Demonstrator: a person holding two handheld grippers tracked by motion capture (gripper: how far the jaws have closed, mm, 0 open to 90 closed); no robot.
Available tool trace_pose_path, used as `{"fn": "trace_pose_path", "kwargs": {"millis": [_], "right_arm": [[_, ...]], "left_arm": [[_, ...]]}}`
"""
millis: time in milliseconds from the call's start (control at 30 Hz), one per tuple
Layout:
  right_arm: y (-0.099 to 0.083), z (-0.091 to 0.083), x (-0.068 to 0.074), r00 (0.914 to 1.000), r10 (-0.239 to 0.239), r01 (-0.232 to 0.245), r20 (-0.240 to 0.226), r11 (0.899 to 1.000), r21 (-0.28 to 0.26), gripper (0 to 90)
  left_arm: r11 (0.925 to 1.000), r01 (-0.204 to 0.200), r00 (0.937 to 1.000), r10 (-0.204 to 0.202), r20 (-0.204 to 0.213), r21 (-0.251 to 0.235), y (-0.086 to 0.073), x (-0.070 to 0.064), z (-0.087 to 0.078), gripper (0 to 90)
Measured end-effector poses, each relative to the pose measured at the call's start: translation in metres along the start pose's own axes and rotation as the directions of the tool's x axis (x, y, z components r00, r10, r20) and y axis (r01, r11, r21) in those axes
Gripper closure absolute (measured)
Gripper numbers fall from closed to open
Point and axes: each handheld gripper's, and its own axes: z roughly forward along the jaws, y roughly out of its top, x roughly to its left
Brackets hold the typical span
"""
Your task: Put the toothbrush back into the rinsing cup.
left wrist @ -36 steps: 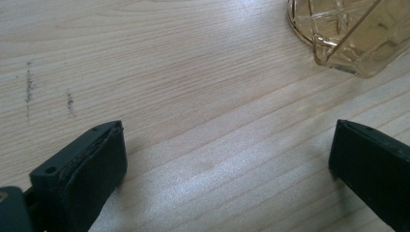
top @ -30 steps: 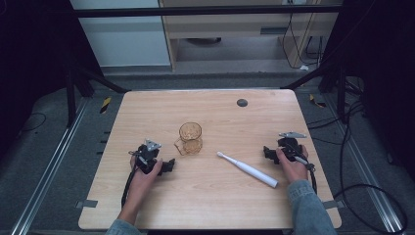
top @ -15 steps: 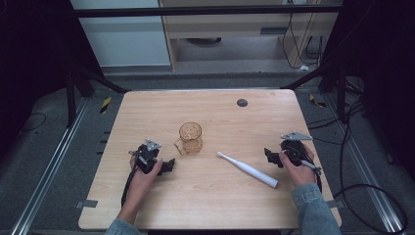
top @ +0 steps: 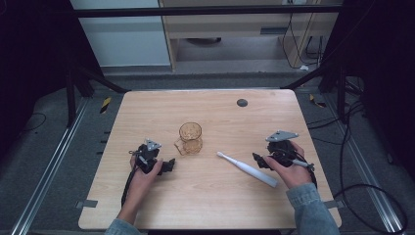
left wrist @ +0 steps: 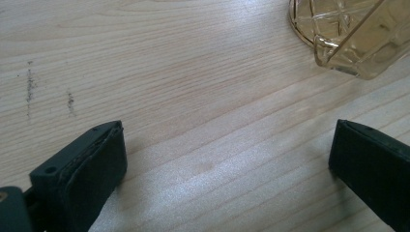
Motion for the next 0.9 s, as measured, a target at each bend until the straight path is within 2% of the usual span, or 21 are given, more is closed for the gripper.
{"fn": "trace_pose_path", "kwargs": {"millis": [167, 200, 333, 467, 567, 700, 833, 900], "right_arm": [[0.0, 0.005, 0.006, 0.9988, -0.026, 0.027, -0.043, 0.999, 0.027, 27.1], [-0.001, 0.008, 0.01, 0.9965, -0.051, 0.054, -0.066, 0.998, 0.039, 32.0], [-0.001, 0.013, 0.015, 0.9928, -0.064, 0.069, -0.101, 0.996, 0.05, 34.7], [-0.001, 0.016, 0.018, 0.9907, -0.07, 0.077, -0.117, 0.995, 0.059, 35.4], [-0.001, 0.021, 0.022, 0.9865, -0.091, 0.101, -0.136, 0.993, 0.064, 36.2], [-0.002, 0.028, 0.028, 0.9811, -0.102, 0.118, -0.165, 0.989, 0.094, 36.1], [-0.001, 0.031, 0.033, 0.974, -0.114, 0.14, -0.196, 0.983, 0.121, 39.7], [-0.002, 0.032, 0.034, 0.9737, -0.111, 0.138, -0.199, 0.982, 0.128, 40.1]], "left_arm": [[1.0, -0.002, 1.0, 0.002, 0.002, -0.001, 0.001, 0.0, 0.001, 0.0], [1.0, -0.002, 1.0, 0.002, 0.002, -0.001, 0.001, 0.0, 0.001, 0.0], [1.0, -0.002, 1.0, 0.002, 0.001, -0.001, 0.001, 0.0, 0.001, 0.0], [1.0, -0.002, 1.0, 0.002, 0.001, -0.001, 0.001, 0.0, 0.001, 0.0], [1.0, -0.003, 1.0, 0.003, 0.002, -0.001, 0.001, 0.0, 0.001, 0.0], [1.0, -0.003, 1.0, 0.003, 0.002, -0.001, 0.001, 0.0, 0.001, 0.0], [1.0, -0.003, 1.0, 0.003, 0.002, -0.001, 0.001, 0.0, 0.001, 0.0], [1.0, -0.003, 1.0, 0.003, 0.002, -0.001, 0.001, 0.0, 0.001, 0.0]]}}
